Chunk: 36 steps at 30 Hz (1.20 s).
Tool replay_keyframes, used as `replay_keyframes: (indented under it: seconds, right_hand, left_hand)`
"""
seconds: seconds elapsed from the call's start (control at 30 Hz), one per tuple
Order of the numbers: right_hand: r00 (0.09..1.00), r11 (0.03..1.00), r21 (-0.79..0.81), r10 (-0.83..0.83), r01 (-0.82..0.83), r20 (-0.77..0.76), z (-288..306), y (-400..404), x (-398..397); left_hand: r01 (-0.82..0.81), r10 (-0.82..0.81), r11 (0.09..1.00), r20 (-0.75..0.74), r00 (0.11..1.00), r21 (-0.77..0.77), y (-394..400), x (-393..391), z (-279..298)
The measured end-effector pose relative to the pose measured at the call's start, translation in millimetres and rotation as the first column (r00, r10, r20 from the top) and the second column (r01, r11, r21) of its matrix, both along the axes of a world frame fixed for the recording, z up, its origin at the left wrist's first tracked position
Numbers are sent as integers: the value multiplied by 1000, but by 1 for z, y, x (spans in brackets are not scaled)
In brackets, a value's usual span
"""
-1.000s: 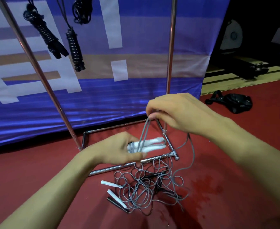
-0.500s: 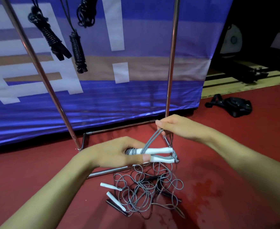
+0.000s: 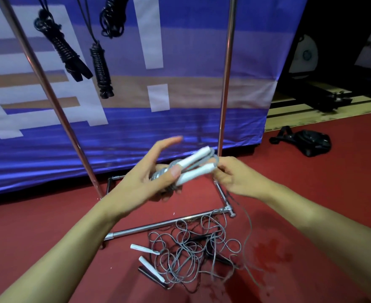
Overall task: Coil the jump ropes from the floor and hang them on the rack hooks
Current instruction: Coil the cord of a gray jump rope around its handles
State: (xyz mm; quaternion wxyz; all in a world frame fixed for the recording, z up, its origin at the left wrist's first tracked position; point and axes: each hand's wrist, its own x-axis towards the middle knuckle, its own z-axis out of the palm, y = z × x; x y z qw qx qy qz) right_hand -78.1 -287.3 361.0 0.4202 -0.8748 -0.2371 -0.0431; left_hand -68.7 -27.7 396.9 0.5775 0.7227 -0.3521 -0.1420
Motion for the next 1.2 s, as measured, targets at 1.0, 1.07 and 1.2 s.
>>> replay_keyframes:
  seconds: [1.0, 1.07, 1.2]
  right_hand:
    - [766, 737, -570, 111, 363, 633, 46, 18, -24]
    - [780, 757, -552, 90, 351, 620, 51, 20, -23]
    - [802, 781, -536, 77, 321, 592, 54, 18, -15]
  left_hand:
    - [-34, 61, 884, -43, 997, 466, 8, 32, -27]
    - [-22, 5, 828, 32, 999, 561, 3, 27, -28]
    - [3, -138, 794, 175, 975, 608, -13, 14, -28]
